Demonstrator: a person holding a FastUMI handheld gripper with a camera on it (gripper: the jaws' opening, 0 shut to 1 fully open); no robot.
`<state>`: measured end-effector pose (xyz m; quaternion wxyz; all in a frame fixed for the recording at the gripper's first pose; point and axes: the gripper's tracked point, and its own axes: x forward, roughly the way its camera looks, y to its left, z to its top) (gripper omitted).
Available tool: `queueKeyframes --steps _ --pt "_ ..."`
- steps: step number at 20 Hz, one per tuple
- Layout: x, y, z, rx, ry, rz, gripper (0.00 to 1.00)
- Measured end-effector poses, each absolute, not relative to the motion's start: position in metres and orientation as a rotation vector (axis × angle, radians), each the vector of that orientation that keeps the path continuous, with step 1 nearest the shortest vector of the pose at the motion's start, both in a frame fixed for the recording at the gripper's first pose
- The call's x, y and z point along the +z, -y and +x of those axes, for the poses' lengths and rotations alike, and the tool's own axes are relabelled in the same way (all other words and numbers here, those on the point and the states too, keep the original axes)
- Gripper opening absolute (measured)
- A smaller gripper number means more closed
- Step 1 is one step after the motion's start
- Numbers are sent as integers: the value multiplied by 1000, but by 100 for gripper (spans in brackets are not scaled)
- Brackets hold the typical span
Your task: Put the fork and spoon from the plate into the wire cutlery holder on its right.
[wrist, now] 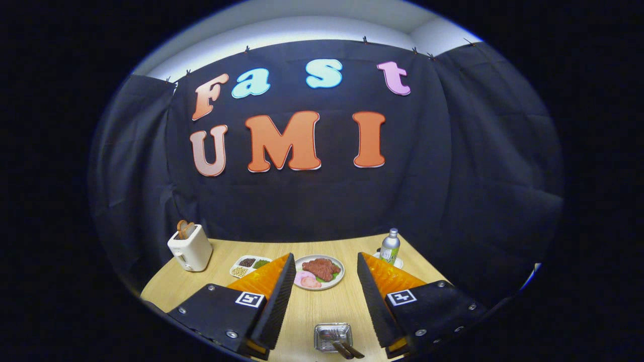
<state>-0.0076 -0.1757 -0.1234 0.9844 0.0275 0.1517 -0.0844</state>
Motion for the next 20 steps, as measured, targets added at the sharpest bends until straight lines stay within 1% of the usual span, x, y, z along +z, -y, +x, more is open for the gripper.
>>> queueKeyframes --steps 3,10,14,20 --pt "-115 167 -4 -155 -294 80 76" --pt "-66 161 5 -154 -144 9 76" --pt "-57 152 7 -141 -113 -37 85" --pt "-55 143 7 -126 -108 -45 91"
